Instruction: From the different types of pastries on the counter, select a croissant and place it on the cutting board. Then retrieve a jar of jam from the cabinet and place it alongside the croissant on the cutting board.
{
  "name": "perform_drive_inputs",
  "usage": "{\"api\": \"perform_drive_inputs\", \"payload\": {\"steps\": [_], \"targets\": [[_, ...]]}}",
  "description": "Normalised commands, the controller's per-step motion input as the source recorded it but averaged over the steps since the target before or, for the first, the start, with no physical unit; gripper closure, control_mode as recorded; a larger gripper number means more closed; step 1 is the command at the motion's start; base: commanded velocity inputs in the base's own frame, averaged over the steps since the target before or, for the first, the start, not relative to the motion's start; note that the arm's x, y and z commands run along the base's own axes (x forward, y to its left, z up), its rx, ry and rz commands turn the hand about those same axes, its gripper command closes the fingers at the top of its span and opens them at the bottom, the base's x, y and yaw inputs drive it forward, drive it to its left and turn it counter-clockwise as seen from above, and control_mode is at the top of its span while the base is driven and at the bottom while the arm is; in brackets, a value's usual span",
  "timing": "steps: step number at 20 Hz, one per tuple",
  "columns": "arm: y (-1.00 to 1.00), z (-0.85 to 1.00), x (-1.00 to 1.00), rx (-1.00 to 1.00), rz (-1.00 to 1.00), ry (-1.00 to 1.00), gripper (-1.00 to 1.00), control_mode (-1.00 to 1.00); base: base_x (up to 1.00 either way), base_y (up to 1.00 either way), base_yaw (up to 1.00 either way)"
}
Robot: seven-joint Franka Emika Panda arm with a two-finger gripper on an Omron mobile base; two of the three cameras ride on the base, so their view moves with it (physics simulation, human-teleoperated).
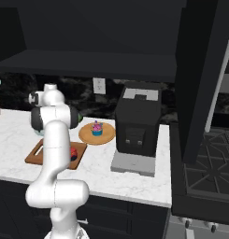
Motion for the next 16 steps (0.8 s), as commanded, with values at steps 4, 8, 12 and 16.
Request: {"api": "perform_drive_inputs", "payload": {"steps": [4,8,12,16], "targets": [[0.19,-0.26,-0.21,0.0,0.0,0.0,-1.0,-1.0,0.0,0.0,0.0],[0.01,-0.58,-0.08,-0.08,0.0,0.0,1.0,-1.0,0.0,0.0,0.0],[0.0,-0.17,-0.05,-0.02,0.0,-0.01,1.0,-1.0,0.0,0.0,0.0],[0.0,0.62,-0.06,0.0,0.0,-0.01,1.0,-1.0,0.0,0.0,0.0]]}}
